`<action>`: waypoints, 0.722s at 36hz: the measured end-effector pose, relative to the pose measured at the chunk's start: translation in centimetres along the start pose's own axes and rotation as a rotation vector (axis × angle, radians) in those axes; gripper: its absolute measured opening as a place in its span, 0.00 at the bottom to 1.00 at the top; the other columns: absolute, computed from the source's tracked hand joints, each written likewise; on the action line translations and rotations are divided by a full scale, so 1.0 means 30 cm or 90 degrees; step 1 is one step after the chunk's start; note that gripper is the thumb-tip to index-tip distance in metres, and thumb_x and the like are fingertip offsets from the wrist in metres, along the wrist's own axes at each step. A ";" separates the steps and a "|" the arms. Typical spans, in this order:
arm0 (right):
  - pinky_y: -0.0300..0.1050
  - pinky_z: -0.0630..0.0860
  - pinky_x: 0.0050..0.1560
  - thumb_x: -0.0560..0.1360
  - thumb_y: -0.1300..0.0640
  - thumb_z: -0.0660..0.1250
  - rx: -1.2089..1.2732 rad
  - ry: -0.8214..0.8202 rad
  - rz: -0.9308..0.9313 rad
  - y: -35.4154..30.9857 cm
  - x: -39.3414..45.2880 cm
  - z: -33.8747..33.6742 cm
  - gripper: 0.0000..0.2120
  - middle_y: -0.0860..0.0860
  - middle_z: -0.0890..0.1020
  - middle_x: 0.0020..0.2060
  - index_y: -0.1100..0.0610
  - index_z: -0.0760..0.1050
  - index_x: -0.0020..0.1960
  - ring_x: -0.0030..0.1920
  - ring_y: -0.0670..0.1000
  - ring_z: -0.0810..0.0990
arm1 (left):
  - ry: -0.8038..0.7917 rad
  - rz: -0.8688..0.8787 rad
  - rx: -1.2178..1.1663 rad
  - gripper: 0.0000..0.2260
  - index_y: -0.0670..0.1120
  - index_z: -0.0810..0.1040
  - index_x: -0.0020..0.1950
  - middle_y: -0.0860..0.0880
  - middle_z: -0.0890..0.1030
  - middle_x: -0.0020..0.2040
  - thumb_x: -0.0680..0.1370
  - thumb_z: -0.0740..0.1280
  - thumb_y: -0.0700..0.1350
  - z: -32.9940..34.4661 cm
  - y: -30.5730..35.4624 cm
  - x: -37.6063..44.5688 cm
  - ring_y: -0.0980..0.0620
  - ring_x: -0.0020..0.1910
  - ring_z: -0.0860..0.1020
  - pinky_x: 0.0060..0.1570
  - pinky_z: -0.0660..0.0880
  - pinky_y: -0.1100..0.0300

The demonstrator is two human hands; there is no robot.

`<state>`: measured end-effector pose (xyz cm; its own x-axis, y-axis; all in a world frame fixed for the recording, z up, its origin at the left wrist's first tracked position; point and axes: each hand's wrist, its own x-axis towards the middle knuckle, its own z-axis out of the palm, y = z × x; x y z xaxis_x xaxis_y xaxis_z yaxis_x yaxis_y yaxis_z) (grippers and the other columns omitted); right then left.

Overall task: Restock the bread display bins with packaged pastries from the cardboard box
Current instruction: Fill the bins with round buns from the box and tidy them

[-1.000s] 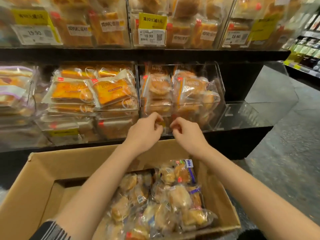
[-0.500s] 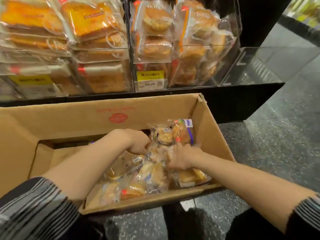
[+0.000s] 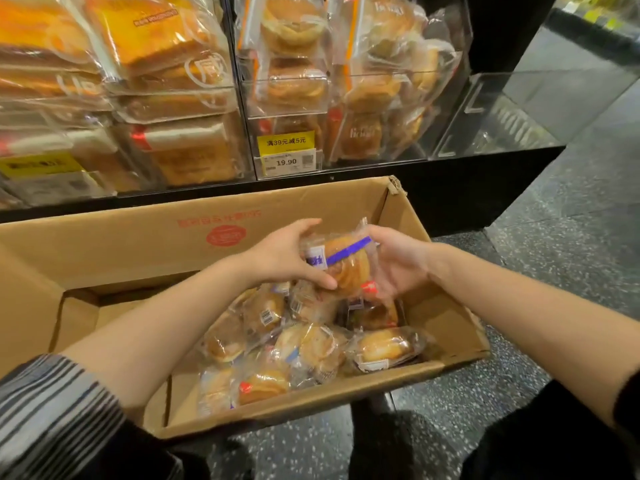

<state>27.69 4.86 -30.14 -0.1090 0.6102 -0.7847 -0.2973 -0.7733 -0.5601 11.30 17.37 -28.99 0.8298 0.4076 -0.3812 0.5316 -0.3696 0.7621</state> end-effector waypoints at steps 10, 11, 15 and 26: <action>0.45 0.77 0.39 0.81 0.41 0.50 -0.145 0.123 -0.025 -0.010 -0.017 0.019 0.27 0.61 0.80 0.46 0.62 0.76 0.53 0.38 0.56 0.80 | 0.070 -0.112 -0.308 0.63 0.55 0.41 0.78 0.43 0.64 0.74 0.56 0.81 0.44 -0.009 0.018 0.006 0.44 0.61 0.76 0.52 0.79 0.49; 0.46 0.78 0.40 0.82 0.46 0.51 -0.247 0.198 -0.020 0.002 -0.011 0.015 0.22 0.62 0.80 0.49 0.63 0.73 0.56 0.41 0.57 0.81 | 0.084 -0.119 -0.285 0.61 0.55 0.42 0.78 0.44 0.62 0.75 0.58 0.81 0.44 -0.009 0.016 0.007 0.43 0.63 0.74 0.54 0.78 0.49; 0.42 0.78 0.49 0.81 0.59 0.59 -0.568 0.164 0.109 0.052 -0.021 0.004 0.11 0.60 0.78 0.58 0.63 0.72 0.60 0.57 0.57 0.80 | 0.130 -0.166 -0.204 0.57 0.50 0.48 0.78 0.44 0.67 0.72 0.59 0.82 0.46 -0.013 -0.016 0.030 0.43 0.63 0.74 0.58 0.76 0.49; 0.45 0.71 0.59 0.74 0.47 0.69 -0.828 0.124 0.065 0.176 -0.009 0.053 0.33 0.53 0.72 0.65 0.58 0.61 0.73 0.61 0.53 0.73 | 0.140 -0.201 -0.218 0.43 0.44 0.73 0.63 0.44 0.82 0.53 0.52 0.83 0.53 -0.004 -0.009 0.041 0.48 0.43 0.83 0.27 0.76 0.63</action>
<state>24.65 0.88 -32.46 0.0929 0.5900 -0.8020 0.8387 -0.4805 -0.2564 12.16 18.08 -29.61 0.5625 0.6351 -0.5294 0.6337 0.0802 0.7694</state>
